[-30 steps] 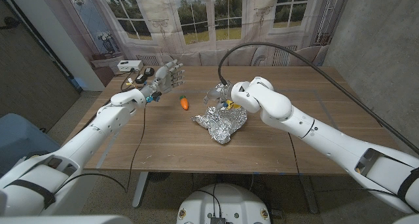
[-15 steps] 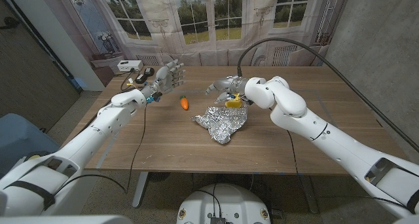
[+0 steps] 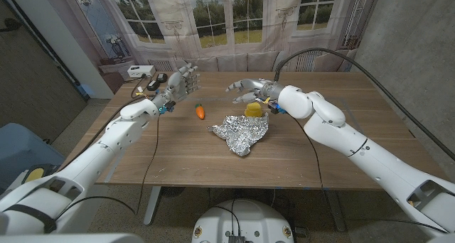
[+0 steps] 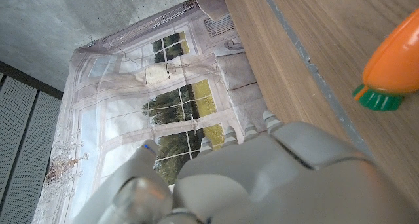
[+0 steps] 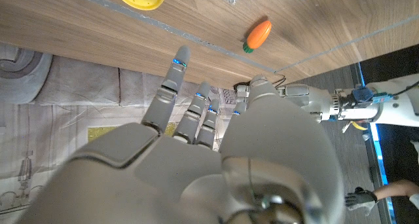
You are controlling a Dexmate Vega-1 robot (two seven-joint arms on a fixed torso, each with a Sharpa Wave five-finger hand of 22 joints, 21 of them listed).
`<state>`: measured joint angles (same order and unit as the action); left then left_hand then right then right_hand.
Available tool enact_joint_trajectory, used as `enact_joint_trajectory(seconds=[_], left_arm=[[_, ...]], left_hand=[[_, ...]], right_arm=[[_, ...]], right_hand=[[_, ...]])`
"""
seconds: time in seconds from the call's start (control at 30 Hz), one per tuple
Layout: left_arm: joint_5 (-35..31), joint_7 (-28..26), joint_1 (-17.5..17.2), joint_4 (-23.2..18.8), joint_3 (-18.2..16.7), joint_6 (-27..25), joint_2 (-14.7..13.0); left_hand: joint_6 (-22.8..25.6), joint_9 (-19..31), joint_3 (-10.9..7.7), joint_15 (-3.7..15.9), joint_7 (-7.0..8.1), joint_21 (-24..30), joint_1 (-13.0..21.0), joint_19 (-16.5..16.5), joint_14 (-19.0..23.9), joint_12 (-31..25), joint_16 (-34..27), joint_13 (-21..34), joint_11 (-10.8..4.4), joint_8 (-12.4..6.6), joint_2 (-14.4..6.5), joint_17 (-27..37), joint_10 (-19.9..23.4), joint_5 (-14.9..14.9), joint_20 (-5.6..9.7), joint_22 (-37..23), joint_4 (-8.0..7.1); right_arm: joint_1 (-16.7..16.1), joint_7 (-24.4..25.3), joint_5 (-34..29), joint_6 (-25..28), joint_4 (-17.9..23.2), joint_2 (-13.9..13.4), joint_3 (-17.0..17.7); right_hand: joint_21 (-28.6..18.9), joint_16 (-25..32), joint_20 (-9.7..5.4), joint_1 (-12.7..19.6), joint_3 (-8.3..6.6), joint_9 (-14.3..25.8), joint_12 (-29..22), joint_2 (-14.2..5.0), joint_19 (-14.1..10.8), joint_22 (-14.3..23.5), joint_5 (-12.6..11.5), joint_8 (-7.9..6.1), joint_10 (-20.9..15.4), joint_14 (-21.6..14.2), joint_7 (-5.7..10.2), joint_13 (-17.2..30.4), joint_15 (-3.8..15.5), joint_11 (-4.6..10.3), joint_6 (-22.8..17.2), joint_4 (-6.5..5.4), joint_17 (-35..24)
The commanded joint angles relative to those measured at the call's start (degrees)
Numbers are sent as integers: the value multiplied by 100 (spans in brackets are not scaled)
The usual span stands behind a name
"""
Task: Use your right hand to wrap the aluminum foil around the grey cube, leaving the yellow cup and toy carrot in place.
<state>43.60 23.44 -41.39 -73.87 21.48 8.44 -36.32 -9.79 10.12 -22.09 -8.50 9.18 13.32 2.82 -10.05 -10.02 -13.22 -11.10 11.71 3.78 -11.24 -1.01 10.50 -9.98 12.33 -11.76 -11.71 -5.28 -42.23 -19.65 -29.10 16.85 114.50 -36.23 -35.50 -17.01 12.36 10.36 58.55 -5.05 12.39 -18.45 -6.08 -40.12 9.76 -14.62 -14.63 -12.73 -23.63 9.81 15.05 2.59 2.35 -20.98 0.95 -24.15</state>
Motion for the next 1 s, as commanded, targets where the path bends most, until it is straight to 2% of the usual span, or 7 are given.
enact_joint_trajectory(seconds=[0.03, 0.4, 0.6, 0.77, 0.93, 1.0], left_arm=[[-25, -190, -330, -119, -99, 567, 166], [15, -110, -454, 19, -105, 993, 350], [45, -82, -457, 52, -93, 1035, 399], [44, -104, -473, -15, -64, 963, 383], [73, -95, -491, -43, -57, 844, 320], [95, -110, -483, -27, -46, 775, 328]], left_hand=[[-119, 16, -8, 24, 62, 2, 51, -98, -390, -69, -18, 17, -43, -47, 55, 14, -357, 31, -8, -9, 38], [-104, 12, 3, 26, 105, -7, 97, -109, -370, -66, -16, 14, -62, -31, 87, 10, -343, 25, 2, -4, 89], [-94, 10, 7, 31, 107, -14, 115, -121, -372, -64, -11, 12, -57, -27, 99, 9, -337, 22, 0, -2, 109], [-90, 9, 10, 32, 102, -14, 128, -120, -380, -58, -5, 11, -65, -21, 105, 9, -344, 21, 8, -1, 124], [-88, 8, 12, 35, 88, -14, 145, -116, -378, -51, -3, 9, -66, -12, 108, 8, -350, 19, 21, 0, 143], [-105, 8, 12, 37, 81, -18, 153, -125, -382, -39, 1, 8, -70, -1, 106, 8, -374, 19, 15, 0, 151]], right_arm=[[-356, 1549, 1686, -706, -566, 14, 397], [-508, 2157, 2826, -1455, -1118, 114, 537], [-503, 2356, 3235, -1859, -1466, 202, 561], [-570, 2536, 3608, -2297, -1798, 337, 632], [-611, 2628, 3814, -2509, -1971, 370, 653], [-616, 2660, 3898, -2614, -2062, 409, 661]], right_hand=[[63, -13, 65, -54, -18, 6, 44, -1, 50, 10, 28, 8, -4, 50, -32, 4, 54, -37, -23, -15, 13], [165, -52, 133, -138, -16, -8, 139, -10, 143, 15, 58, 73, 128, 191, -152, -4, -57, -62, 52, -27, 37], [288, -94, 174, -158, -32, -17, 219, -13, 315, 18, 80, 161, 229, 359, -191, -11, -119, -71, 214, -3, 61], [453, -160, 205, -175, -49, -26, 324, 5, 542, 17, 114, 282, 353, 681, -351, -20, -251, -171, 478, 50, 109], [605, -220, 215, -229, -53, -30, 509, 37, 798, 16, 159, 361, 674, 1179, -444, -34, -413, -274, 752, 104, 186], [657, -231, 218, -271, -47, -31, 599, 53, 948, 15, 180, 373, 861, 1428, -480, -41, -505, -359, 841, 122, 228]])
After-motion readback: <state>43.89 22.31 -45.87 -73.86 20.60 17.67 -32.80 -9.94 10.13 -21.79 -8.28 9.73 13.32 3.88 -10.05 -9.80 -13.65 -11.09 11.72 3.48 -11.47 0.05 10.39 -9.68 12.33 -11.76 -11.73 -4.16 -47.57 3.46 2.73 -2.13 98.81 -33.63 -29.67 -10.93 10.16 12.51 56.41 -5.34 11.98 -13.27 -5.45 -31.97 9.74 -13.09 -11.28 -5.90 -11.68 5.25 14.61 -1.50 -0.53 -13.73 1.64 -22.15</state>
